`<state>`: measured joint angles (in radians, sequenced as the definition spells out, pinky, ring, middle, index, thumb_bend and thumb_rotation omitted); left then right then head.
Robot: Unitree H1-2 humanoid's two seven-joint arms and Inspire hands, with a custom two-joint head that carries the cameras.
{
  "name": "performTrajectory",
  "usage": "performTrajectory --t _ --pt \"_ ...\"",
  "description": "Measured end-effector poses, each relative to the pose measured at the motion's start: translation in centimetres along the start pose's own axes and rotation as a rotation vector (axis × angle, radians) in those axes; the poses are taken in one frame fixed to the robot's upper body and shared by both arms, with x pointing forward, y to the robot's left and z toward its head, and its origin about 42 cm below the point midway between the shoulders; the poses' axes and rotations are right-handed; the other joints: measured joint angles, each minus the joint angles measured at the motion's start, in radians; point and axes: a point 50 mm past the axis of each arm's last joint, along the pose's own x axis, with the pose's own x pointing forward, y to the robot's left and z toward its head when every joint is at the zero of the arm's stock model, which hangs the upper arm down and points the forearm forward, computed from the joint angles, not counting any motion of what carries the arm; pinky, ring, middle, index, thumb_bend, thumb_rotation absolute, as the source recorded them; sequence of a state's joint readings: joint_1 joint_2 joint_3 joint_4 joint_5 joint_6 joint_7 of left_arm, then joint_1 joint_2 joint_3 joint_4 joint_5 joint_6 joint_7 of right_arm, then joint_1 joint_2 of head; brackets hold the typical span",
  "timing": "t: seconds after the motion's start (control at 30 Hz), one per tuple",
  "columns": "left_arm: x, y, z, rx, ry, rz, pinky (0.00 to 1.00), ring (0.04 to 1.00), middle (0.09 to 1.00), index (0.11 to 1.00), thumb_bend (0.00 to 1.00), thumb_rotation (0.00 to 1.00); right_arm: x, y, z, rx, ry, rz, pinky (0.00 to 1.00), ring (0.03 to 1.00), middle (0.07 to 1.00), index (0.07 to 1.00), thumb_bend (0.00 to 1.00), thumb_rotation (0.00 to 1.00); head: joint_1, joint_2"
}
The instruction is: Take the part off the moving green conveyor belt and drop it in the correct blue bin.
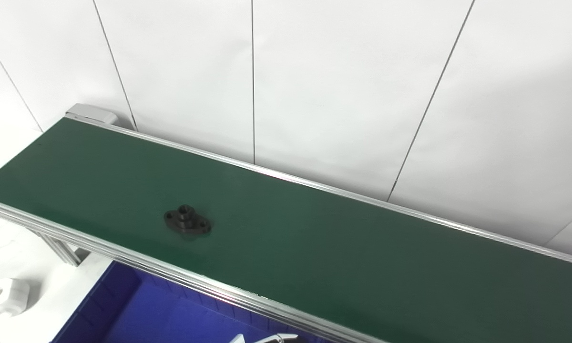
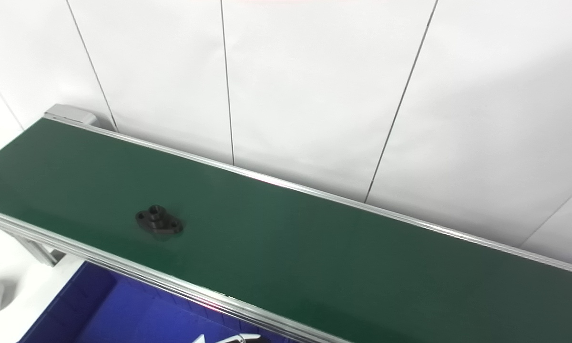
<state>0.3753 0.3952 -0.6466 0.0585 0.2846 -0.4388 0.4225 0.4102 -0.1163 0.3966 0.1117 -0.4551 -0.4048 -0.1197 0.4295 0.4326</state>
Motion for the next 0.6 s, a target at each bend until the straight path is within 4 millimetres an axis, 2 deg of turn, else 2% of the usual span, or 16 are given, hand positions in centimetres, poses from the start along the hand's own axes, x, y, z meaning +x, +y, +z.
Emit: performTrajectory --t 0.2,0.27,0.37,0.47,0.6 --pt "0.2 0.0 0.0 0.001 -0.004 -0.001 0.68 0.752 0.805 0.807 0.66 0.40 0.2 -0.5 0.4 0.003 -0.024 -0.016 0.66 0.831 0.875 0.968 0.77 0.40 0.005 0.005" --pt "0.1 0.0 0.0 -0.001 -0.003 -0.003 0.68 0.748 0.802 0.806 0.66 0.40 0.5 -1.0 1.0 0.006 -0.052 -0.046 0.71 0.835 0.870 0.954 0.75 0.35 0.005 0.006" --pt "0.1 -0.1 0.0 -0.001 -0.002 -0.004 0.67 0.745 0.798 0.803 0.66 0.41 1.5 -2.1 2.6 0.011 -0.124 -0.110 0.71 0.825 0.852 0.950 0.74 0.31 -0.006 0.011" --pt "0.2 -0.1 0.0 0.001 -0.003 -0.003 0.68 0.748 0.800 0.804 0.66 0.42 2.5 -3.2 4.1 0.002 -0.200 -0.150 0.72 0.813 0.835 0.938 0.76 0.38 -0.006 0.011" --pt "0.1 0.0 0.0 0.000 -0.001 -0.004 0.69 0.755 0.807 0.814 0.66 0.41 4.0 -5.4 6.9 -0.010 -0.319 -0.200 0.73 0.811 0.832 0.924 0.78 0.38 -0.009 0.012"
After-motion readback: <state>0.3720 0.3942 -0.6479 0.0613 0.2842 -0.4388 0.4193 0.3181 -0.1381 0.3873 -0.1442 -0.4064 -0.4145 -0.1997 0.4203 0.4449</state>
